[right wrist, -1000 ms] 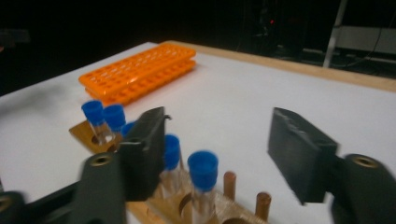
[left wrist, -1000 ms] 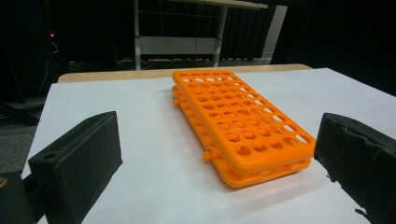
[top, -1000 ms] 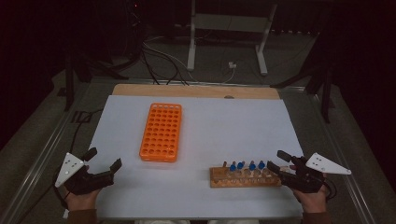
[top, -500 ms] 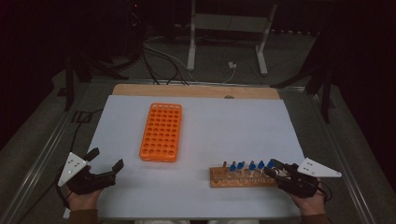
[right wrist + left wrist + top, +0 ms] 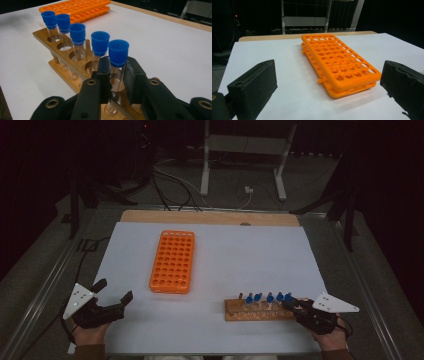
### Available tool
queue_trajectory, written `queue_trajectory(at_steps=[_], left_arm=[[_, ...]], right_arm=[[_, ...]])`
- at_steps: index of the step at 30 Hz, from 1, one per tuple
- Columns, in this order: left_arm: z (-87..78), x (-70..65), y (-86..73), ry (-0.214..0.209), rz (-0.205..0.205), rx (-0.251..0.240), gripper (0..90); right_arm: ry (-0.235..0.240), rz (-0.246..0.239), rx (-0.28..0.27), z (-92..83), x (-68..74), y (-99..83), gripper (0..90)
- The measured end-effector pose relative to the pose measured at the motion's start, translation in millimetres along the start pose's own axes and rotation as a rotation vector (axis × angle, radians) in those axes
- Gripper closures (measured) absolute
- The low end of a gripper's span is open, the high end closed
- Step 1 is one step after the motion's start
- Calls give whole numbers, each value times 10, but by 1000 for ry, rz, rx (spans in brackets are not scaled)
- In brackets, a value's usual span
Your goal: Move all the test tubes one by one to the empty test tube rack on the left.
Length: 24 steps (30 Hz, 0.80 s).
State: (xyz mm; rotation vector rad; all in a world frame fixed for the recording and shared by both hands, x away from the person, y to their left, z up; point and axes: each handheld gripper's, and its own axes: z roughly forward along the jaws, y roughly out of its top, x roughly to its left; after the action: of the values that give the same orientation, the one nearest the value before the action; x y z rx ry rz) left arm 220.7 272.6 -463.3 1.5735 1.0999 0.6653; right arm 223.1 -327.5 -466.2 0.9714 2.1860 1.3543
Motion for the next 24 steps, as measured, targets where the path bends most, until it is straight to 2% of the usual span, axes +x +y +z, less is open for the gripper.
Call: queue_trajectory(at_steps=[2,9,17,20,24], left_arm=[[0,-3,1,-3,-3,0,17],[15,-48,20,-34,1,17,17],[90,-140,134,-99,8,31,17],[122,-172,193,-139,-2,37,18],[160,-213,248,-158,25,21,17]], right_arm=[[-3,-2,1,3,2,9,768],[3,40,-37,-60,-38,74,770],[15,45,-73,-154,-59,254,771],[13,40,-84,-193,-56,329,771],[13,31,-107,-259,-68,448,771]])
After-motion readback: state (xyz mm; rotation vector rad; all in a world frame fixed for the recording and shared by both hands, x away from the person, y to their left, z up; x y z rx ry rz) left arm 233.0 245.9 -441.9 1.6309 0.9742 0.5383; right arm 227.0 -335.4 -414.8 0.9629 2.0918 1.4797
